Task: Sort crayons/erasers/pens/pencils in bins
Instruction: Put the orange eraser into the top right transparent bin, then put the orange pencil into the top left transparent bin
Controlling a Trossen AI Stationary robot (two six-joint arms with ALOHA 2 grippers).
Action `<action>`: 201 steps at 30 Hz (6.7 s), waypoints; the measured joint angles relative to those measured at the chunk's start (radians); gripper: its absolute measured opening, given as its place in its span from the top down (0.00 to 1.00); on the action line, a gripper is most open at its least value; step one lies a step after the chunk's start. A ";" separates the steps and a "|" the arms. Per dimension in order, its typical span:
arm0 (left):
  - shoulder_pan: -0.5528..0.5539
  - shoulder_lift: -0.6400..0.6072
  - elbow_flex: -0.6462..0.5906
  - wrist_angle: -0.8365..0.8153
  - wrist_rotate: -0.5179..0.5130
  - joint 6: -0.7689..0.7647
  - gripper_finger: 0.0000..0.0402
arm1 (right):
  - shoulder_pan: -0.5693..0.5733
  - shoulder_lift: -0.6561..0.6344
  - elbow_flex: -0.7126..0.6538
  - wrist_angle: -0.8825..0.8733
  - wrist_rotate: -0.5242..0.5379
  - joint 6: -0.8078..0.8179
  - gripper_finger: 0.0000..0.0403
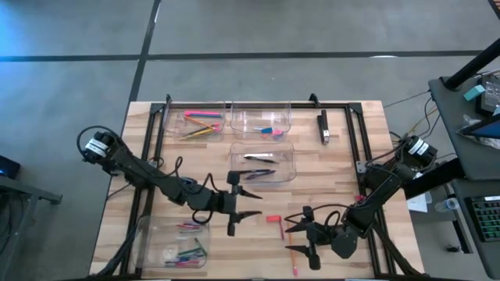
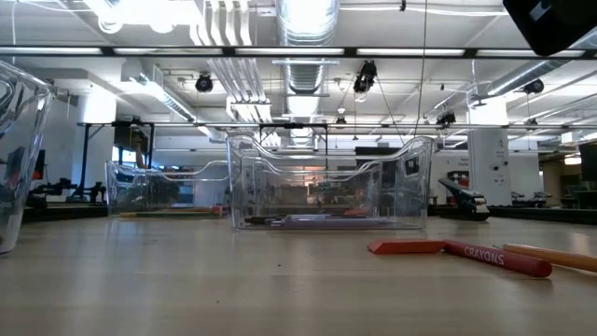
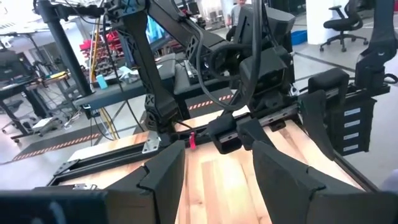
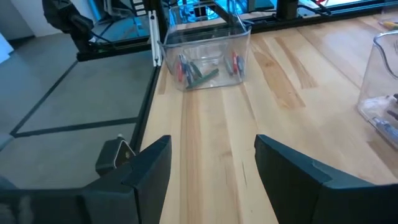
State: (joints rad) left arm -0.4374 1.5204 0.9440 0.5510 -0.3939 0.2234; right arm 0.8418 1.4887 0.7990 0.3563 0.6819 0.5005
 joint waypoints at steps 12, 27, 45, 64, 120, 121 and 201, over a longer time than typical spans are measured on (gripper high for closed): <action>-0.001 0.003 0.000 -0.008 0.031 -0.116 0.57 | -0.003 0.000 0.000 0.000 0.001 -0.044 0.46; -0.053 0.077 -0.004 -0.141 0.100 -0.296 0.57 | -0.011 -0.095 -0.001 -0.270 0.042 0.023 0.46; 0.008 0.372 0.122 -0.151 0.037 -0.346 0.57 | -0.024 -0.107 -0.008 -0.421 0.122 0.130 0.46; 0.058 0.550 0.200 -0.172 0.078 -0.321 0.57 | -0.006 -0.107 -0.008 -0.426 0.119 0.162 0.46; 0.037 0.590 0.216 -0.261 0.121 -0.305 0.98 | -0.002 -0.105 -0.008 -0.434 0.123 0.196 0.46; 0.037 0.580 0.216 -0.280 0.136 -0.301 0.99 | -0.002 -0.105 -0.008 -0.435 0.123 0.196 0.46; -0.109 -0.132 -0.229 0.449 -0.244 0.124 0.69 | -0.056 0.257 0.378 -0.970 -0.319 0.809 0.46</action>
State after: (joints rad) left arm -0.5468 1.3888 0.7155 1.0004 -0.6380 0.3473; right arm 0.7856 1.7452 1.1774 -0.6133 0.3631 1.3091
